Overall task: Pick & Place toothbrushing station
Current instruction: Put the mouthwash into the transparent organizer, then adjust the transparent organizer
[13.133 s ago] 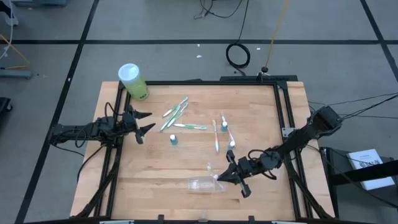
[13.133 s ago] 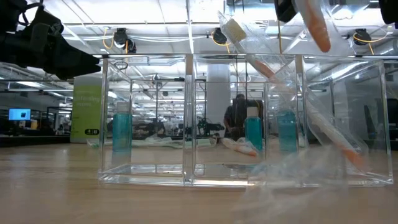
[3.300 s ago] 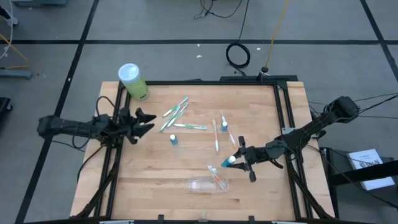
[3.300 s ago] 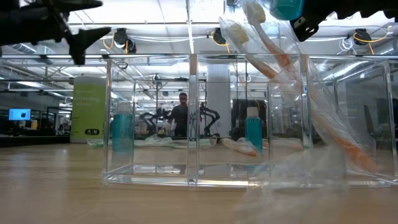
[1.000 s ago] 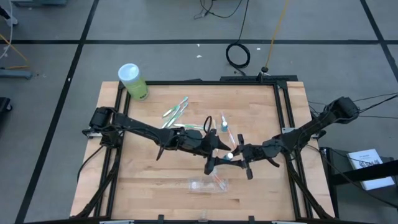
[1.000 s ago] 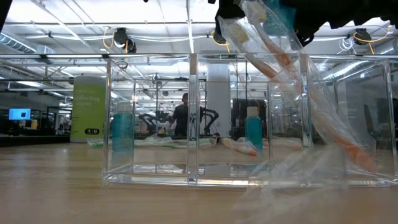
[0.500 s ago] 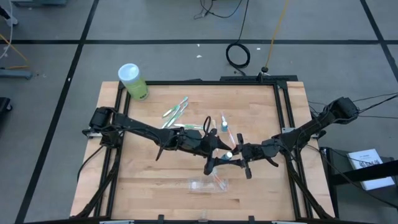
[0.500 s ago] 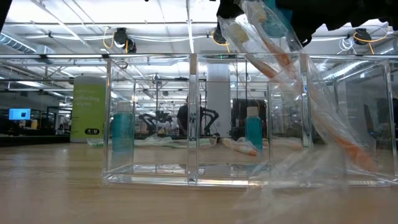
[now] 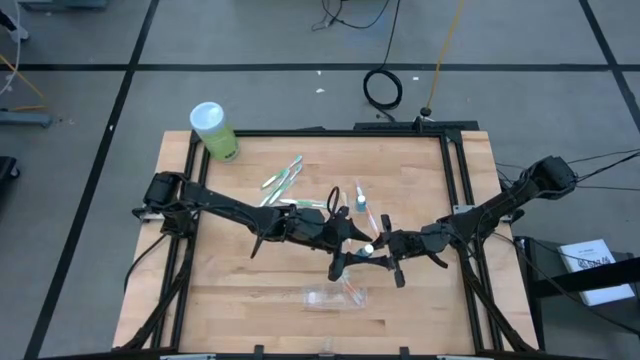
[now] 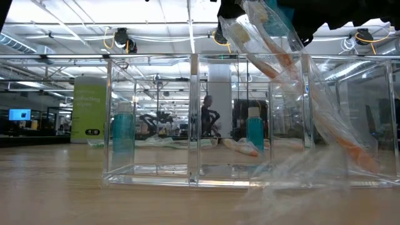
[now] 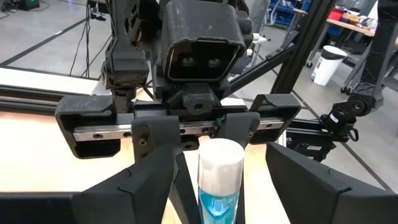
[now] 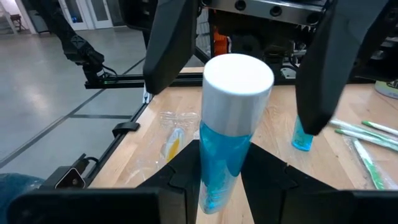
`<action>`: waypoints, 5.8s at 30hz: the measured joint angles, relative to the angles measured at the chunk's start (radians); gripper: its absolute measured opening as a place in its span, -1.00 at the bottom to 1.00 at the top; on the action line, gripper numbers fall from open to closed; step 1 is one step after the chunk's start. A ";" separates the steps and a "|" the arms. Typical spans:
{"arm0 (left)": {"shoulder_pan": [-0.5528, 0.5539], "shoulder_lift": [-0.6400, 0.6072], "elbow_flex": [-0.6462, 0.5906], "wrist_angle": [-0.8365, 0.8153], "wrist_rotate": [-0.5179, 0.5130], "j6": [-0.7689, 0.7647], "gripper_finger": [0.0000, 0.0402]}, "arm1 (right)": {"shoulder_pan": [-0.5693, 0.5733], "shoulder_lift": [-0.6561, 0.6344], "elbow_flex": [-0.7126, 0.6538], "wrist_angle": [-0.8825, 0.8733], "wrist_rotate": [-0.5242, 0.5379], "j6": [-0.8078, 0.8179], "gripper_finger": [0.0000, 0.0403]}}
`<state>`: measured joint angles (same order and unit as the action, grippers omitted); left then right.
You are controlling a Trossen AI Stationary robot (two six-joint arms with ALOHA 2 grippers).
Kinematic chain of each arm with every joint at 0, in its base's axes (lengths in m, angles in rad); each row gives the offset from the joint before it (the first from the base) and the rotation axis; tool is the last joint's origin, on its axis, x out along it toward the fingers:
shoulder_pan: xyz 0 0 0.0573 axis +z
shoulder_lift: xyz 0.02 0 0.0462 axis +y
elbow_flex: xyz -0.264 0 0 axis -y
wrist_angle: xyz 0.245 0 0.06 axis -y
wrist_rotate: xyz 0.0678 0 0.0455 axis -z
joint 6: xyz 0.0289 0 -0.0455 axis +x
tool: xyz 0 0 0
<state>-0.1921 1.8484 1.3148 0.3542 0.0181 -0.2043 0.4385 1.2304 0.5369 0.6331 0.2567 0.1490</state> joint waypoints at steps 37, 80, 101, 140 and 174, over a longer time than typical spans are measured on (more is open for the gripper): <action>0.016 0.017 -0.002 0.049 0.111 -0.019 -0.36 | 0.002 -0.001 0.002 0.008 -0.026 0.000 -0.55; -0.066 -0.167 0.000 -0.100 0.108 0.153 -0.50 | 0.008 -0.171 -0.001 -0.279 -0.022 0.168 0.26; -0.333 -0.025 -0.459 0.696 -0.194 0.314 -0.50 | 0.074 -0.297 -0.103 -0.106 0.060 0.108 0.20; -0.284 0.209 -0.453 0.748 -0.199 0.213 -0.49 | 0.074 -0.296 -0.102 -0.098 0.064 0.093 0.20; -0.274 0.204 -0.455 0.711 -0.203 0.131 -0.03 | 0.074 -0.296 -0.102 -0.107 0.061 0.093 0.20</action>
<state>-0.4660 2.0521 0.8601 1.0647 -0.1852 -0.0731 0.5125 0.9348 0.4347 0.5264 0.3181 0.2420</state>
